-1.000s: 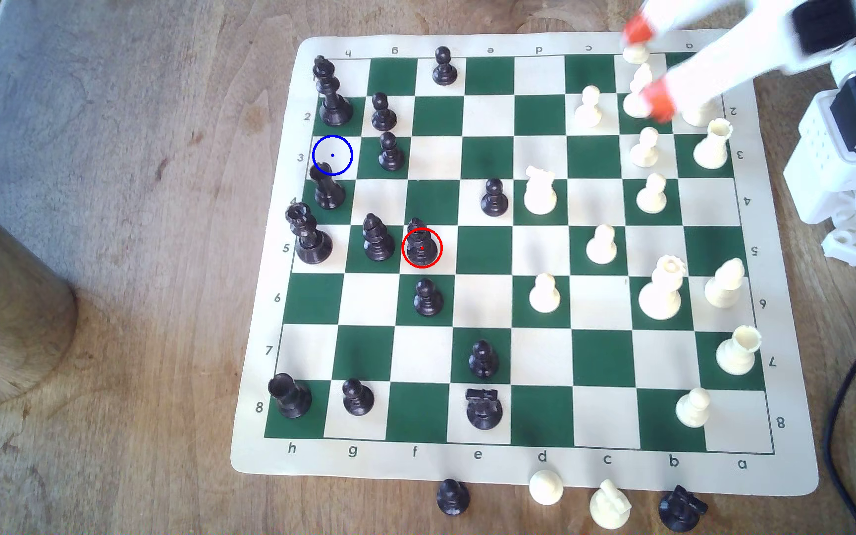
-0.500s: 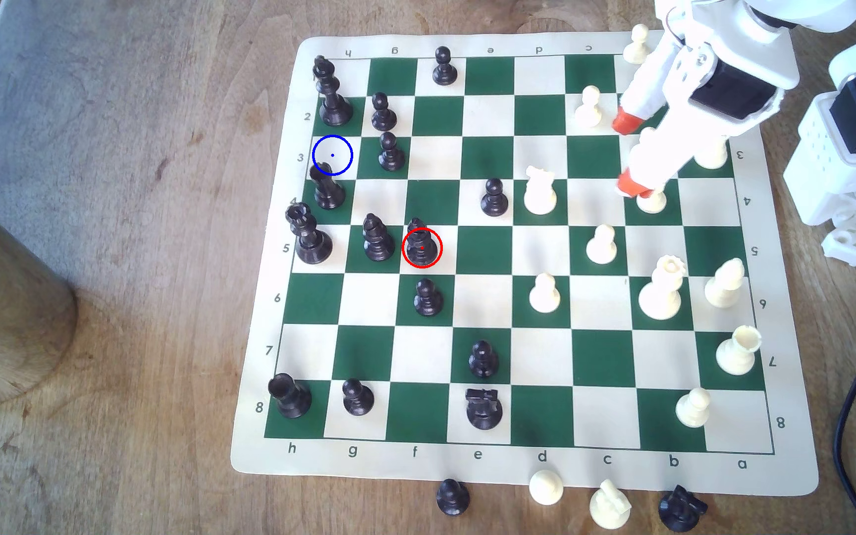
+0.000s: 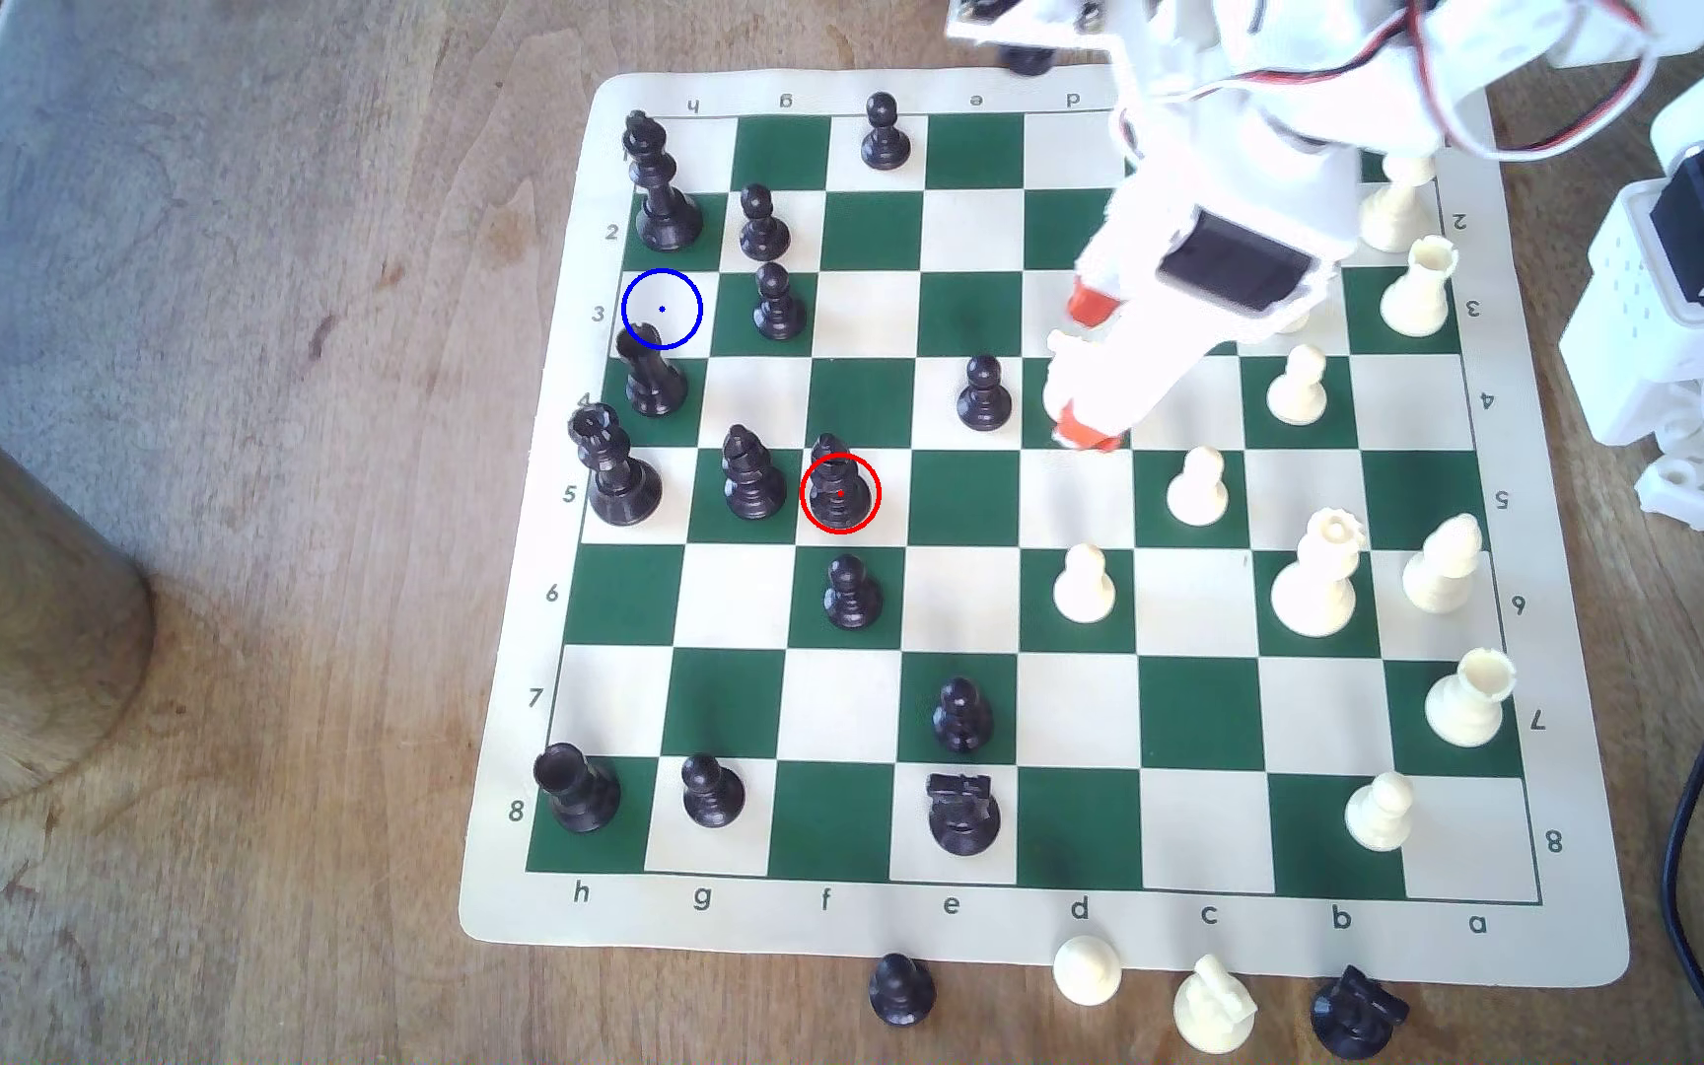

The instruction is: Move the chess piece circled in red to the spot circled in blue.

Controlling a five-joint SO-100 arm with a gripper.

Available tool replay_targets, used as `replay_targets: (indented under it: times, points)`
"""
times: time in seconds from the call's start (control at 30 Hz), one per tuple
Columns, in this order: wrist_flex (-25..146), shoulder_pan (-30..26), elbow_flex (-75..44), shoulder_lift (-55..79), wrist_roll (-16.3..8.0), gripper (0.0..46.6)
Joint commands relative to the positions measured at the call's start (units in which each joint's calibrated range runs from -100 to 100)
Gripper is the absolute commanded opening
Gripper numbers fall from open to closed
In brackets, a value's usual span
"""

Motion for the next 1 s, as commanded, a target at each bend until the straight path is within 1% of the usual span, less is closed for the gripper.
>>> replay_targets:
  times: [0.0, 0.23, 0.37, 0.6, 0.97]
  points:
    - [-2.84, -0.67, -9.54, 5.65, 0.00, 20.6]
    - [-5.96, 0.42, -19.24, 18.81, 0.24, 20.2]
    - [-6.53, 0.81, -22.96, 23.99, 0.15, 20.1]
    - [-8.66, 1.21, -25.41, 27.89, -0.15, 22.2]
    - [-11.53, 1.99, -29.76, 35.36, -0.20, 21.9]
